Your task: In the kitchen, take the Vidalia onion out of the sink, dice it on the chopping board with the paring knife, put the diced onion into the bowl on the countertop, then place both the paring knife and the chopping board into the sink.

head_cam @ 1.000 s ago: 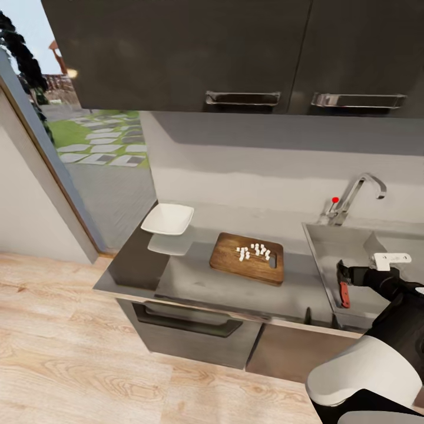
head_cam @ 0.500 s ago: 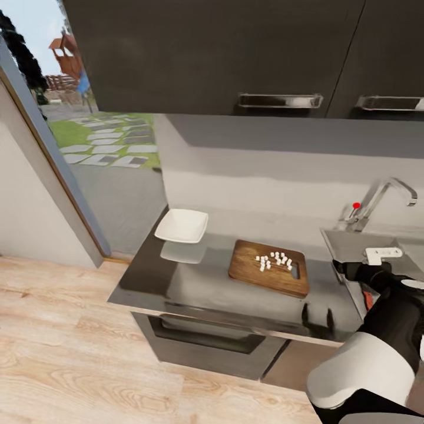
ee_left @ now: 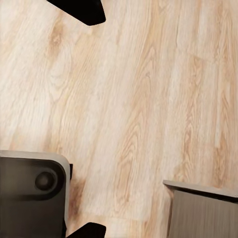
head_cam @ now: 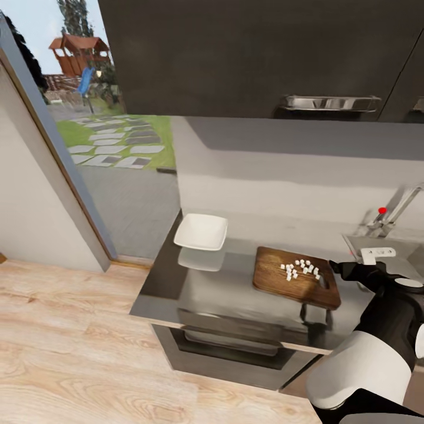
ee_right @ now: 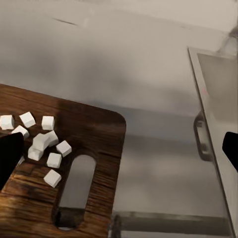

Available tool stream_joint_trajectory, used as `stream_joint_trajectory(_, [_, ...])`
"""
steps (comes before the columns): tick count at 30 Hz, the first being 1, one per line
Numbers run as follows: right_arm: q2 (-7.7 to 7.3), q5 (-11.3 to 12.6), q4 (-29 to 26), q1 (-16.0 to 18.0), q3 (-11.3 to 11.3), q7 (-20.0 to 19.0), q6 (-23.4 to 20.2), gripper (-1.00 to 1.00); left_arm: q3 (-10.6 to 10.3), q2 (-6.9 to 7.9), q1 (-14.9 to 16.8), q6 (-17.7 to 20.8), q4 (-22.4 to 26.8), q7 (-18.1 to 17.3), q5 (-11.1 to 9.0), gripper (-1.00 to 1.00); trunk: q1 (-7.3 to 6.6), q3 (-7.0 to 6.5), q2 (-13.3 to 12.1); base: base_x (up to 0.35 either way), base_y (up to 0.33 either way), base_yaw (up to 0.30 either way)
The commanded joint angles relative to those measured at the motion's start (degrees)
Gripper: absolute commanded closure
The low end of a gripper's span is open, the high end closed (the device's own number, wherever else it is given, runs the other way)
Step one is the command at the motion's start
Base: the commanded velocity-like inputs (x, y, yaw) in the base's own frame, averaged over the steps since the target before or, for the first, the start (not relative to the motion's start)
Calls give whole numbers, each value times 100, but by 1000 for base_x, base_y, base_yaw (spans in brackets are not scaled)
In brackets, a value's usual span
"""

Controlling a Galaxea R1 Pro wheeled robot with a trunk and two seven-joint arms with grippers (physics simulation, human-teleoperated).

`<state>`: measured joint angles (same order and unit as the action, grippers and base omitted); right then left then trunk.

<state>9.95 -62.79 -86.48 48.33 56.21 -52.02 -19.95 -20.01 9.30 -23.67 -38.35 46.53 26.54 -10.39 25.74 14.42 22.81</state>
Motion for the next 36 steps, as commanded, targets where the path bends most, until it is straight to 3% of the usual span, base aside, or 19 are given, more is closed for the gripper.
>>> stream_joint_trajectory(1, [5, -25, -10, 10, 13, -36, -17, -100, -38, 10, 3, -15, 7, 36, -42, -100, 5, 10, 11, 45, 107, 0])
stream_joint_trajectory(12, [5, -56, -9, 10, 51, -28, -18, -100, -38, 10, 3, -17, 0, 36, -40, -100, 5, 24, 11, 10, 23, 0])
stream_joint_trajectory(31, [5, -49, -9, 10, 82, -17, -9, -100, -38, 10, 3, -15, -4, 36, -41, -100, 5, 181, 11, 0, 0, 0])
stream_joint_trajectory(36, [5, -49, -9, 10, 83, 204, -2, -100, -38, 10, 3, -20, -49, 36, -36, -100, 5, 223, 11, 0, 0, 0])
